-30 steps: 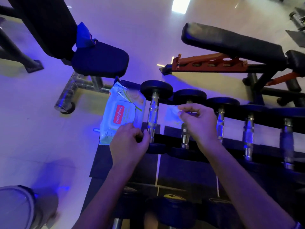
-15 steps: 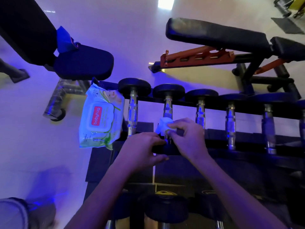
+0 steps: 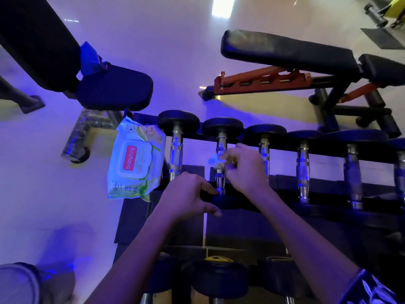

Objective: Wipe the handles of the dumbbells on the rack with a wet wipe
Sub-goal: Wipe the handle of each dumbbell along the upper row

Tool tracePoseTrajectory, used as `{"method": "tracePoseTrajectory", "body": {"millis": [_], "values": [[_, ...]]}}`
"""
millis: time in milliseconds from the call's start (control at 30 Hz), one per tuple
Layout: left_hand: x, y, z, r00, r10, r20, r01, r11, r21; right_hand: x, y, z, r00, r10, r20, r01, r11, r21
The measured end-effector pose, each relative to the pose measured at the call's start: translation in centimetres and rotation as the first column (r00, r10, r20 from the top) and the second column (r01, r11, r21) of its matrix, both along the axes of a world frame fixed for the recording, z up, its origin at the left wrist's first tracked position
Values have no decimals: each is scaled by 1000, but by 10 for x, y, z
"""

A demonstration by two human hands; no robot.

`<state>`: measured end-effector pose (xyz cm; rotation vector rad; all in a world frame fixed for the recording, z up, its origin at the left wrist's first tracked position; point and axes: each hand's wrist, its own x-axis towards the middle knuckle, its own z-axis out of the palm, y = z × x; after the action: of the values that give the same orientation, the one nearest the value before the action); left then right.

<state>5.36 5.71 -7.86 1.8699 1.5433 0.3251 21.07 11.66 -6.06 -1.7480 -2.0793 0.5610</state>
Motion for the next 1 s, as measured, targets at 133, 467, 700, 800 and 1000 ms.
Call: {"method": "tracePoseTrajectory", "body": {"millis": [133,467,700,800,1000], "values": [[0,5,4,998,25,50,-21,996,-85,8,-36,-9,998,64,25,-62,995,-83],[-3,8,11,990,52,135,-24,979,-202,3,17,3,997,-24,-74,26,999,26],[-6,10,6,987,16,159,11,986,-166,20,-44,-12,992,62,-111,-67,997,-47],[-6,10,4,987,23,160,4,986,-164,12,-5,-13,989,-45,-144,45,999,-10],[-6,12,9,982,46,182,-5,976,-219,10,3,-9,976,-133,-175,126,991,-46]]}}
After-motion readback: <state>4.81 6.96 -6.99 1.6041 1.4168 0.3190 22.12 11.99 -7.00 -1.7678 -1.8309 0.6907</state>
